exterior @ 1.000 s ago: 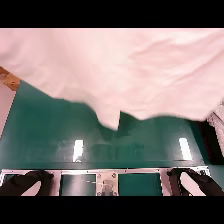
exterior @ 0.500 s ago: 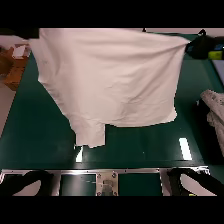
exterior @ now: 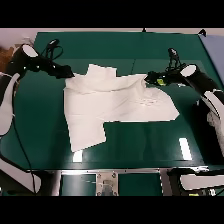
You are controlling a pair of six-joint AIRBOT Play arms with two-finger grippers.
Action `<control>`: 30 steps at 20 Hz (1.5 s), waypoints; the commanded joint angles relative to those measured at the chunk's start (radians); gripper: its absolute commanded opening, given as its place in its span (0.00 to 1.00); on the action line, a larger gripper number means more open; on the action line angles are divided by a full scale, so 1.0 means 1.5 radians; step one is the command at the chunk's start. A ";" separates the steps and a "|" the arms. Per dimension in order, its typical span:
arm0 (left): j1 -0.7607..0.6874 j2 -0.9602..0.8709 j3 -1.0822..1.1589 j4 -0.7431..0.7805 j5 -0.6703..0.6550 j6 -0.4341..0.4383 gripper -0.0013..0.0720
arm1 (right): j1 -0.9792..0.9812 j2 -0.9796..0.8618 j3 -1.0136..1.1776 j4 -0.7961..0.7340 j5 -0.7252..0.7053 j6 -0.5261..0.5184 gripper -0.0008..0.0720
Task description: Fold the shirts.
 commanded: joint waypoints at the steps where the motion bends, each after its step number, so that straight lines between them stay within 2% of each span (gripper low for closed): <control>1: 0.055 -0.032 0.058 -0.034 -0.093 -0.025 0.91 | -0.064 -0.019 0.050 0.007 0.084 -0.001 0.53; 4: 0.143 -0.031 0.115 -0.034 -0.306 -0.030 0.91 | -0.177 0.017 0.063 0.004 0.225 -0.012 0.53; 6: 0.188 -0.020 0.065 -0.035 -0.342 -0.055 0.91 | -0.244 0.041 0.036 0.002 0.300 -0.036 0.52; 8: 0.208 0.005 -0.042 -0.034 -0.359 -0.058 0.91 | -0.303 0.069 -0.016 0.001 0.328 -0.062 0.52; 10: 0.208 0.034 -0.174 -0.029 -0.343 -0.047 0.91 | -0.360 0.092 -0.067 0.000 0.327 -0.088 0.52; 13: 0.204 0.055 -0.344 -0.037 -0.267 -0.032 0.91 | -0.424 0.093 -0.115 0.001 0.326 -0.095 0.52; 18: 0.132 0.055 -0.429 -0.165 -0.116 0.027 0.91 | -0.428 0.093 -0.153 0.002 0.307 -0.111 0.52; 19: 0.110 0.055 -0.430 -0.185 -0.094 0.036 0.85 | -0.428 0.093 -0.158 0.002 0.300 -0.111 0.52; 21: 0.080 0.055 -0.429 -0.209 -0.071 0.062 0.29 | -0.428 0.093 -0.164 0.000 0.300 -0.111 0.53; 22: 0.076 0.055 -0.427 -0.210 -0.073 0.077 0.04 | -0.428 0.093 -0.165 0.000 0.301 -0.111 0.58; 23: 0.078 0.055 -0.423 -0.203 -0.075 0.074 0.05 | -0.428 0.093 -0.167 0.000 0.303 -0.111 0.68; 24: 0.084 0.055 -0.415 -0.191 -0.082 0.074 0.05 | -0.428 0.091 -0.168 -0.001 0.308 -0.111 0.70; 27: 0.108 0.055 -0.397 -0.183 -0.114 0.074 0.05 | -0.427 0.063 -0.178 -0.003 0.345 -0.111 0.70; 30: 0.116 0.055 -0.396 -0.185 -0.112 0.075 0.05 | -0.417 0.027 -0.225 -0.002 0.339 -0.111 0.70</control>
